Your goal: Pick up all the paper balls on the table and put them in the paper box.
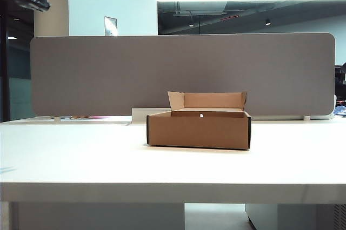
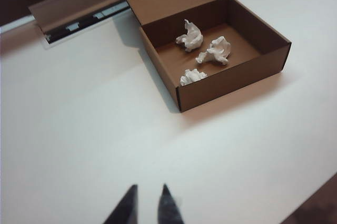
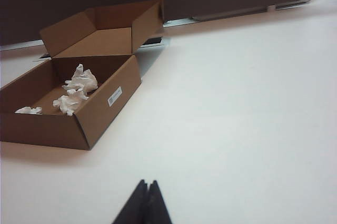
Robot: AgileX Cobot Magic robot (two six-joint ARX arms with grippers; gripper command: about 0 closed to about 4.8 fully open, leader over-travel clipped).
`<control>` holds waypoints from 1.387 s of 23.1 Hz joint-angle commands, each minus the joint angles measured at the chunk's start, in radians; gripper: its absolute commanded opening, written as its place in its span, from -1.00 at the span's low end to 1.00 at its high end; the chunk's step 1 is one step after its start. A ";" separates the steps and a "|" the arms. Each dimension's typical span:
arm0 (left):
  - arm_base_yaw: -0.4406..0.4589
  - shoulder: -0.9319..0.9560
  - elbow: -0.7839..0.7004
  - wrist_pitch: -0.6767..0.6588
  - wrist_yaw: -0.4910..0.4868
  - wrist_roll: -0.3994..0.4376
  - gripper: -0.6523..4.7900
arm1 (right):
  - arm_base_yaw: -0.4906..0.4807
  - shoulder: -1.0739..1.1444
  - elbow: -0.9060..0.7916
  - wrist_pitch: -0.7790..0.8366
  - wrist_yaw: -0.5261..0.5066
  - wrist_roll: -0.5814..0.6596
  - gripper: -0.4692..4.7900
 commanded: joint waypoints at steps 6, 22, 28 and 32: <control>0.072 -0.216 -0.269 0.230 0.038 -0.094 -0.58 | -0.001 -0.002 -0.006 0.011 0.002 -0.001 -0.82; 0.302 -0.643 -0.660 0.554 0.103 -0.289 -0.58 | -0.001 -0.002 -0.006 0.011 0.002 -0.001 -0.82; 0.326 -0.769 -0.715 0.520 0.103 -0.289 -0.58 | -0.001 -0.002 -0.006 0.011 0.002 -0.001 -0.82; 0.326 -0.774 -0.715 0.515 0.099 -0.289 -0.58 | -0.001 -0.002 -0.006 0.011 0.002 -0.001 -0.82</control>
